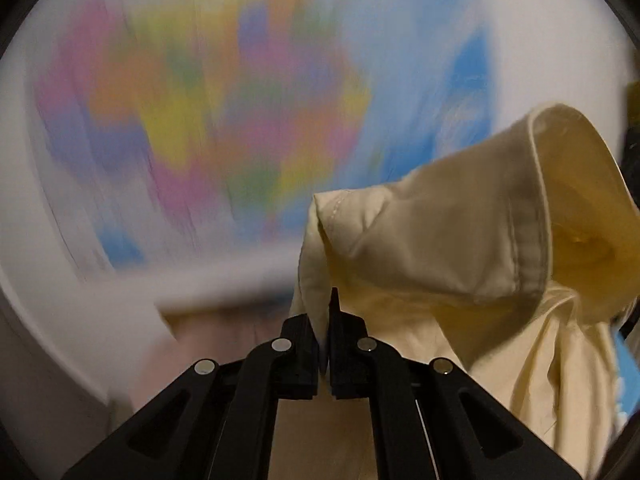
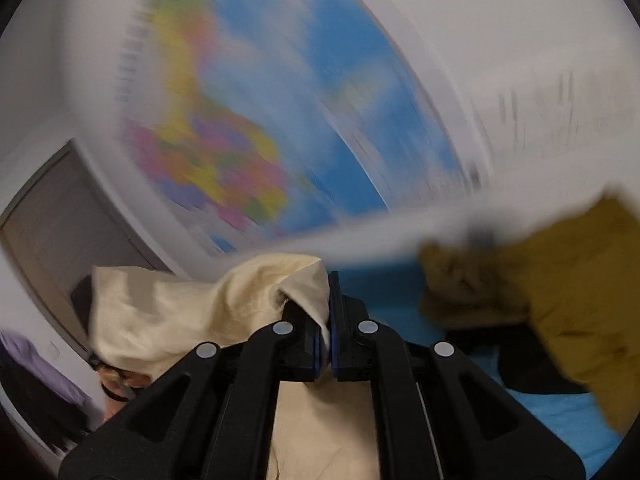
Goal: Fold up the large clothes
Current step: 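Lower the cream shirt onto the bed with both grippers and release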
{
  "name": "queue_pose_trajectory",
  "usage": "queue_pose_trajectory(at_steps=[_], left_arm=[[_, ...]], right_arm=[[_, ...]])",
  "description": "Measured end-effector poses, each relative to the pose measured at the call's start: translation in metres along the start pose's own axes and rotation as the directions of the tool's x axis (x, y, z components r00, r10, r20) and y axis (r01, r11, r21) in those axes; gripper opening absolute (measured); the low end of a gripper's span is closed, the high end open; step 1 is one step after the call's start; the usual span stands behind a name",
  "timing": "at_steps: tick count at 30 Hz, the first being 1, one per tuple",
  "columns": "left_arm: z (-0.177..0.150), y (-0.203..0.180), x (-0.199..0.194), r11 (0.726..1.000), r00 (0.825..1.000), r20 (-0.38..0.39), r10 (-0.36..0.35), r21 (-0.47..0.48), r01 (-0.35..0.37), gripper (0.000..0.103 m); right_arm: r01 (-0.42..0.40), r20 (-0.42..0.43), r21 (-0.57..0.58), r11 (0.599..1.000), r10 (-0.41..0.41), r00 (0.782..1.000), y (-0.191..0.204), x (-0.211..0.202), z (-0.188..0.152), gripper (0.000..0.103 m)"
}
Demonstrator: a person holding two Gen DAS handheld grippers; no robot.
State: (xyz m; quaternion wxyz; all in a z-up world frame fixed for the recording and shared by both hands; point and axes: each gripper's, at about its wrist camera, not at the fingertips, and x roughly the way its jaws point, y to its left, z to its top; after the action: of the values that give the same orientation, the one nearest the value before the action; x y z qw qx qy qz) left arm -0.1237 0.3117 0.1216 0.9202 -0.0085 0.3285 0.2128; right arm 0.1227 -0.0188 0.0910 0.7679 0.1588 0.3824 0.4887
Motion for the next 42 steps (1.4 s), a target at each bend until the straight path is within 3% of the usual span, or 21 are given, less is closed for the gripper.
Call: queue_pose_trajectory(at_steps=[2,5,10,11,13,14,16,17,19,21,24,27,28,29,30,31,32,34,36,40,42], left_arm=[[-0.018,0.004,0.072,1.0,0.991,-0.132,-0.012,-0.016,0.01,0.001],[-0.034,0.016,0.142,0.996,0.966,-0.254,-0.058,-0.081,0.038,0.001],[-0.028,0.046,0.185,0.99,0.946,-0.321,-0.047,-0.143,0.0,0.002],[-0.023,0.056,0.189,0.986,0.945,-0.322,-0.056,-0.164,0.002,0.005],[-0.016,0.061,0.193,0.982,0.94,-0.326,-0.104,-0.183,0.045,0.015],[-0.013,0.063,0.188,0.982,0.942,-0.31,-0.13,-0.174,0.078,0.029],[-0.01,0.058,0.169,0.984,0.956,-0.248,-0.155,-0.122,0.128,0.045],[-0.01,0.054,0.162,0.983,0.958,-0.23,-0.173,-0.096,0.154,0.05],[-0.011,0.041,0.145,0.98,0.959,-0.2,-0.201,-0.038,0.198,0.054],[-0.013,0.027,0.135,0.972,0.955,-0.193,-0.224,0.035,0.234,0.061],[-0.016,0.005,0.127,0.964,0.96,-0.187,-0.207,0.128,0.233,0.063],[-0.014,-0.01,0.118,0.954,0.957,-0.191,-0.219,0.166,0.251,0.068],[-0.016,-0.013,0.118,0.951,0.955,-0.197,-0.223,0.171,0.257,0.068],[-0.018,-0.014,0.12,0.951,0.956,-0.198,-0.215,0.179,0.251,0.068],[-0.02,-0.013,0.122,0.954,0.96,-0.196,-0.202,0.184,0.238,0.068],[-0.02,-0.011,0.122,0.955,0.961,-0.195,-0.197,0.183,0.233,0.068],[-0.021,-0.004,0.123,0.958,0.961,-0.192,-0.199,0.169,0.233,0.068],[-0.02,0.008,0.123,0.964,0.961,-0.186,-0.205,0.132,0.231,0.07],[-0.021,0.013,0.127,0.97,0.965,-0.182,-0.191,0.114,0.214,0.072],[-0.026,0.024,0.137,0.979,0.964,-0.204,-0.17,0.073,0.188,0.073],[-0.028,0.029,0.14,0.981,0.961,-0.222,-0.165,0.06,0.182,0.073]], right_arm=[[0.07,-0.102,0.046,0.997,-0.065,0.993,-0.035,0.058,-0.008,0.004],[0.123,-0.179,0.082,0.989,-0.107,0.978,-0.062,0.107,-0.019,0.004],[0.188,-0.16,0.185,0.964,-0.16,0.974,-0.096,0.113,-0.007,0.009],[0.219,-0.163,0.196,0.956,-0.189,0.969,-0.101,0.114,-0.005,0.018],[0.257,-0.154,0.145,0.956,-0.235,0.96,-0.092,0.106,-0.005,0.024],[0.295,-0.134,0.075,0.953,-0.283,0.95,-0.078,0.1,-0.006,0.036],[0.339,-0.078,-0.087,0.937,-0.346,0.935,-0.044,0.091,-0.008,0.059],[0.357,-0.033,-0.207,0.911,-0.372,0.928,-0.019,0.089,-0.011,0.071],[0.394,0.024,-0.388,0.833,-0.419,0.908,0.013,0.1,-0.025,0.072],[0.372,0.007,-0.549,0.749,-0.44,0.898,0.043,0.128,-0.037,0.072],[0.352,-0.017,-0.684,0.639,-0.495,0.869,0.058,0.171,-0.051,0.073],[0.35,0.006,-0.802,0.484,-0.579,0.815,0.058,0.212,-0.069,0.072],[0.351,0.014,-0.827,0.439,-0.609,0.793,0.054,0.226,-0.073,0.063],[0.358,0.018,-0.834,0.419,-0.628,0.778,0.048,0.233,-0.072,0.041],[0.354,-0.016,-0.811,0.466,-0.623,0.782,0.043,0.235,-0.063,0.022],[0.348,-0.047,-0.767,0.539,-0.589,0.807,0.039,0.23,-0.05,0.017],[0.332,-0.08,-0.691,0.643,-0.524,0.848,0.034,0.219,-0.032,0.014],[0.316,-0.105,-0.484,0.816,-0.413,0.905,0.014,0.199,0.008,0.012],[0.294,-0.126,-0.296,0.909,-0.342,0.931,-0.012,0.192,0.029,0.011],[0.349,-0.162,-0.224,0.91,-0.388,0.907,-0.031,0.207,0.025,0.01],[0.342,-0.114,-0.226,0.912,-0.373,0.921,-0.021,0.195,0.023,0.028]])
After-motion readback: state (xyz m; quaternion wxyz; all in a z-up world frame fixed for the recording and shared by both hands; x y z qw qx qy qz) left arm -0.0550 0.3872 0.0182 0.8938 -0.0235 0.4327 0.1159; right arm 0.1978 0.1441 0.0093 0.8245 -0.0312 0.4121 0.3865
